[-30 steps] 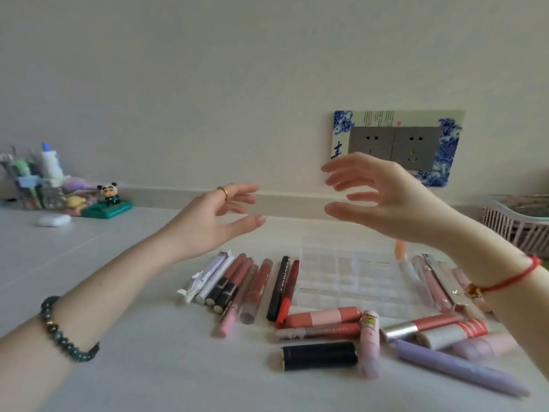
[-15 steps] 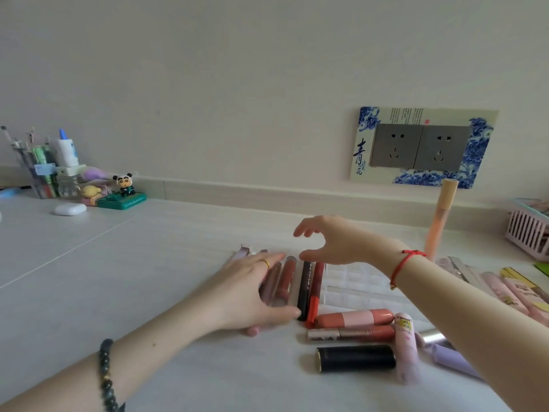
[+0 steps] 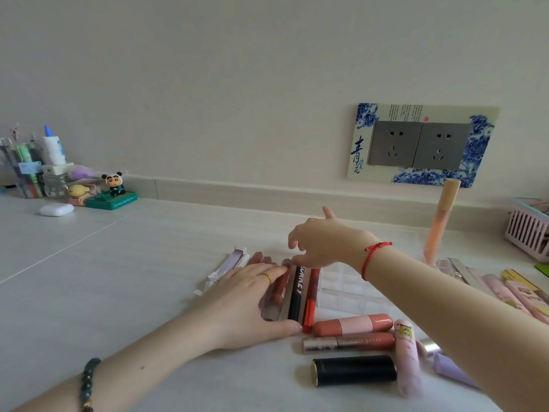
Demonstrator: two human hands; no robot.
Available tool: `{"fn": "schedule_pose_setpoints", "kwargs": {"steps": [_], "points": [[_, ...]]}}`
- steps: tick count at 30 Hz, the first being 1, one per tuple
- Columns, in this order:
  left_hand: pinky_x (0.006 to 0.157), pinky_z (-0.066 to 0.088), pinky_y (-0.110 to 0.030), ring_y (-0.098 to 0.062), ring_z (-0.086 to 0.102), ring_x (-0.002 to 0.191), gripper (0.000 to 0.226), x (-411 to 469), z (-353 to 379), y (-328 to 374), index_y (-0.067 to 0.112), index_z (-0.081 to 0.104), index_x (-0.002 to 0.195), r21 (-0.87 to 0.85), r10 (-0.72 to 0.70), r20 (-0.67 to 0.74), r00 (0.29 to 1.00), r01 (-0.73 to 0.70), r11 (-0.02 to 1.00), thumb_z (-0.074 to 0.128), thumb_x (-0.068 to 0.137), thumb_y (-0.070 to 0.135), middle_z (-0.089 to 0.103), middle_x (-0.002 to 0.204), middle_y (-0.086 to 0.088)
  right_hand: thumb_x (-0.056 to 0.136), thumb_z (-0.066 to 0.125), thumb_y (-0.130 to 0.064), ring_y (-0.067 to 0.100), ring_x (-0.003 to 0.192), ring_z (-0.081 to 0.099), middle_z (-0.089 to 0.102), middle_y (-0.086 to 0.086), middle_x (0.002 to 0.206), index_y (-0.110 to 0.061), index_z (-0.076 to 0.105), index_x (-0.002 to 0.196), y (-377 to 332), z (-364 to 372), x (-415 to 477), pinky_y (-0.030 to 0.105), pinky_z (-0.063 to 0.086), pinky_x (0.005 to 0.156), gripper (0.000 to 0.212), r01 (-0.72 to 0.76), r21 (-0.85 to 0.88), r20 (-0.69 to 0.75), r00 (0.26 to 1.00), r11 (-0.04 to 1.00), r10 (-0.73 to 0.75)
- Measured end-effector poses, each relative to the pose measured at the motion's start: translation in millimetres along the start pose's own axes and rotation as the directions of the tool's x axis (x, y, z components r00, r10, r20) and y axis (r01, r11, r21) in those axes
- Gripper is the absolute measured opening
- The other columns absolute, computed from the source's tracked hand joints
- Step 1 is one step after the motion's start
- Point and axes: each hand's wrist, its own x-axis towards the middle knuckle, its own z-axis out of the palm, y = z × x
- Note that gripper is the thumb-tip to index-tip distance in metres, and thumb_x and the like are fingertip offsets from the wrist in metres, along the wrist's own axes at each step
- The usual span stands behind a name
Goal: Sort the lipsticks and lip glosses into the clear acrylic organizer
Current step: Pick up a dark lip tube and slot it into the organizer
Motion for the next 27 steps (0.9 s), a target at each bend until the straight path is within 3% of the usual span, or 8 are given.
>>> {"fn": "schedule_pose_setpoints", "kwargs": {"steps": [11,12,13,15,17,19,22,27], "points": [[0.11,0.013,-0.022,0.001,0.011,0.135,0.091,-2,-2,2,0.04,0.029,0.137,-0.039,0.002,-0.098,0.995,-0.006,0.999,0.046,0.058,0.083,0.03,0.144,0.025,0.088,0.048,-0.029,0.02,0.115,0.049,0.061,-0.002,0.108,-0.02,0.059,0.109,-2,3,-8,0.054,-0.004,0.111,0.025,-0.026,0.239,-0.101,0.994,0.971,0.052],[0.104,0.033,-0.029,-0.002,0.015,0.134,0.088,-3,-4,3,0.044,0.029,0.135,-0.053,-0.006,-0.101,0.995,0.0,0.999,0.049,0.058,0.082,0.031,0.139,0.031,0.088,0.048,-0.027,0.02,0.114,0.05,0.062,-0.002,0.108,-0.021,0.06,0.108,-2,1,-10,0.052,-0.001,0.111,0.024,-0.017,0.28,-0.147,0.987,0.96,0.06],[0.079,0.054,-0.033,-0.008,0.027,0.129,0.084,-4,-7,4,0.048,0.031,0.131,-0.118,-0.029,-0.092,0.995,0.018,0.993,0.053,0.057,0.08,0.033,0.132,0.038,0.087,0.047,-0.024,0.021,0.112,0.051,0.063,-0.001,0.108,-0.021,0.061,0.108,-2,-1,-11,0.05,0.005,0.112,0.024,0.0,0.325,-0.193,0.979,0.946,0.066],[0.043,0.054,-0.034,-0.015,0.058,0.092,0.076,-8,-15,10,0.053,0.036,0.123,-0.346,-0.069,-0.087,0.994,0.035,0.938,0.063,0.054,0.072,0.045,0.11,0.042,0.086,0.044,-0.015,0.022,0.109,0.053,0.064,0.001,0.109,-0.02,0.062,0.108,-1,-7,-16,0.04,0.027,0.106,0.029,0.054,0.42,-0.277,0.958,0.906,0.071],[0.062,0.057,-0.036,-0.009,0.063,0.062,0.072,-9,-23,14,0.051,0.042,0.12,-0.443,-0.06,-0.151,0.987,-0.014,0.896,0.065,0.054,0.069,0.062,0.085,0.033,0.082,0.041,-0.006,0.021,0.105,0.055,0.062,0.003,0.112,-0.019,0.062,0.109,1,-14,-23,0.028,0.04,0.09,0.036,0.099,0.489,-0.32,0.945,0.867,0.073],[0.082,0.045,-0.015,0.006,0.061,0.081,0.067,-7,-31,17,0.049,0.047,0.117,-0.447,-0.013,-0.269,0.963,-0.113,0.887,0.061,0.056,0.071,0.067,0.092,0.026,0.079,0.043,-0.001,0.019,0.101,0.057,0.061,0.003,0.109,-0.019,0.062,0.108,6,-19,-32,0.027,0.044,0.086,0.039,0.142,0.515,-0.353,0.934,0.845,0.058],[0.079,0.04,-0.004,0.007,0.057,0.099,0.051,-1,-47,24,0.047,0.054,0.108,-0.518,0.034,-0.363,0.931,-0.232,0.823,0.058,0.061,0.066,0.063,0.111,0.025,0.08,0.056,-0.005,0.014,0.091,0.063,0.061,-0.002,0.099,-0.018,0.063,0.102,12,-22,-46,0.031,0.049,0.087,0.027,0.209,0.582,-0.416,0.907,0.786,0.066],[0.081,0.041,-0.006,0.002,0.063,0.095,0.04,25,-73,43,0.037,0.065,0.098,-0.617,0.068,-0.516,0.854,-0.426,0.661,0.056,0.069,0.063,0.068,0.104,0.019,0.083,0.062,-0.021,0.018,0.082,0.065,0.066,-0.001,0.089,-0.019,0.065,0.096,25,-23,-68,0.033,0.052,0.081,0.013,0.166,0.645,-0.463,0.861,0.746,0.209]]}}
